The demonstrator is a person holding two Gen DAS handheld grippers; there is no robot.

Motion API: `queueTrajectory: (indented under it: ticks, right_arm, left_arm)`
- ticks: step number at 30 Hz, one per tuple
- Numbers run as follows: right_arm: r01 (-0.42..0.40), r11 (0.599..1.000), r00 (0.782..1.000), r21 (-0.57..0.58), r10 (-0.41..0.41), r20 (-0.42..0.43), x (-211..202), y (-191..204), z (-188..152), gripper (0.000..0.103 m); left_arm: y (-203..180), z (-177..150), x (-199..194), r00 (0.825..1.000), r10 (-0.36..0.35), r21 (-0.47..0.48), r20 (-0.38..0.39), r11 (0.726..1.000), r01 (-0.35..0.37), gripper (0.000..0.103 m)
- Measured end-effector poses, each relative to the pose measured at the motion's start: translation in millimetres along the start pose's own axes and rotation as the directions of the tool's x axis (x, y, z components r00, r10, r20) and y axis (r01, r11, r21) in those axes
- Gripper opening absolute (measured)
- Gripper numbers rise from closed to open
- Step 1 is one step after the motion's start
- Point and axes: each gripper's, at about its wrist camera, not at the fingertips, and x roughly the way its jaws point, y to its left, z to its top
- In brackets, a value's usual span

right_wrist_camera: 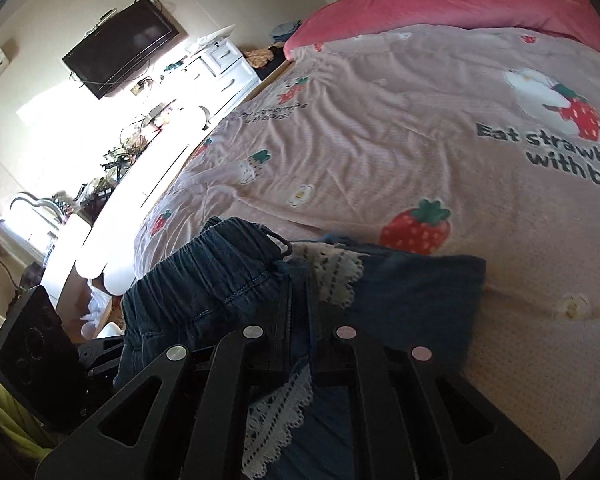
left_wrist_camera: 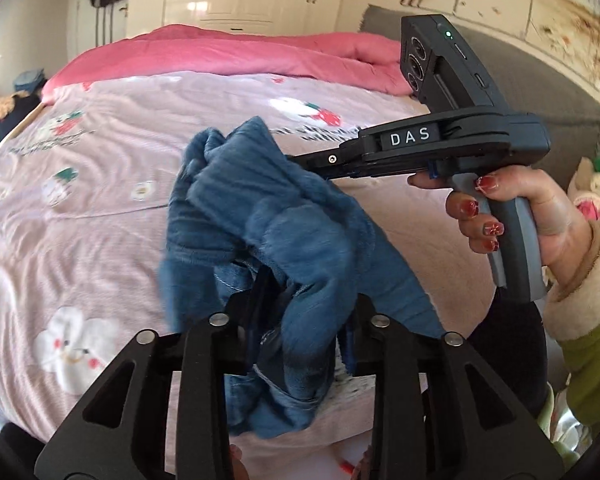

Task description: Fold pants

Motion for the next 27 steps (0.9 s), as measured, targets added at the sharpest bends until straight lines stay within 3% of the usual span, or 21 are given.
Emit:
queueTrajectory:
  ticks: [3, 5, 10, 14, 15, 18, 20, 24, 27]
  right_arm:
    - [0.015, 0.999, 1.000, 0.030, -0.016, 0.009, -11, -15, -12, 0.009]
    - [0.026, 0.998, 0.999, 0.050, -0.027, 0.017, -17, -22, -16, 0.030]
    - [0.062, 0.995, 0.998, 0.082, -0.064, 0.026, -33, -38, -27, 0.034]
    - [0.075, 0.994, 0.995, 0.076, -0.080, 0.054, -48, -38, -29, 0.052]
    - [0.080, 0.995, 0.994, 0.067, -0.084, 0.063, -52, -35, -29, 0.052]
    - [0.086, 0.996, 0.993, 0.018, -0.088, 0.082, -61, -21, -28, 0.056]
    - [0.082, 0.996, 0.992, -0.027, -0.079, 0.095, -66, -10, -29, 0.061]
    - [0.074, 0.990, 0.992, -0.122, -0.060, 0.111, -73, 21, -34, 0.065]
    - [0.100, 0.969, 0.990, -0.225, -0.075, 0.115, -73, 48, -41, 0.066]
  left_arm:
    - [-23, -1, 17, 1.000, -0.023, 0.024, -0.017, 0.999, 0.024, 0.036]
    - [-33, -2, 20, 0.999, -0.039, 0.045, -0.023, 0.998, 0.040, 0.040]
    - [-57, -5, 35, 0.992, -0.106, 0.089, -0.063, 0.990, 0.111, 0.057]
    - [-56, -12, 25, 0.978, -0.195, 0.056, -0.073, 0.978, 0.200, 0.061]
    - [-48, -12, 17, 0.976, -0.210, 0.046, -0.057, 0.976, 0.213, 0.064]
    - [-26, -10, -12, 0.986, -0.166, 0.032, 0.020, 0.986, 0.166, 0.075]
    - [3, -3, -25, 0.995, -0.087, -0.001, 0.055, 0.996, 0.087, 0.081]
    - [53, 13, -18, 0.998, 0.060, -0.041, 0.005, 0.997, -0.060, 0.084]
    - [83, 25, -4, 0.994, 0.106, -0.071, -0.032, 0.992, -0.108, 0.084]
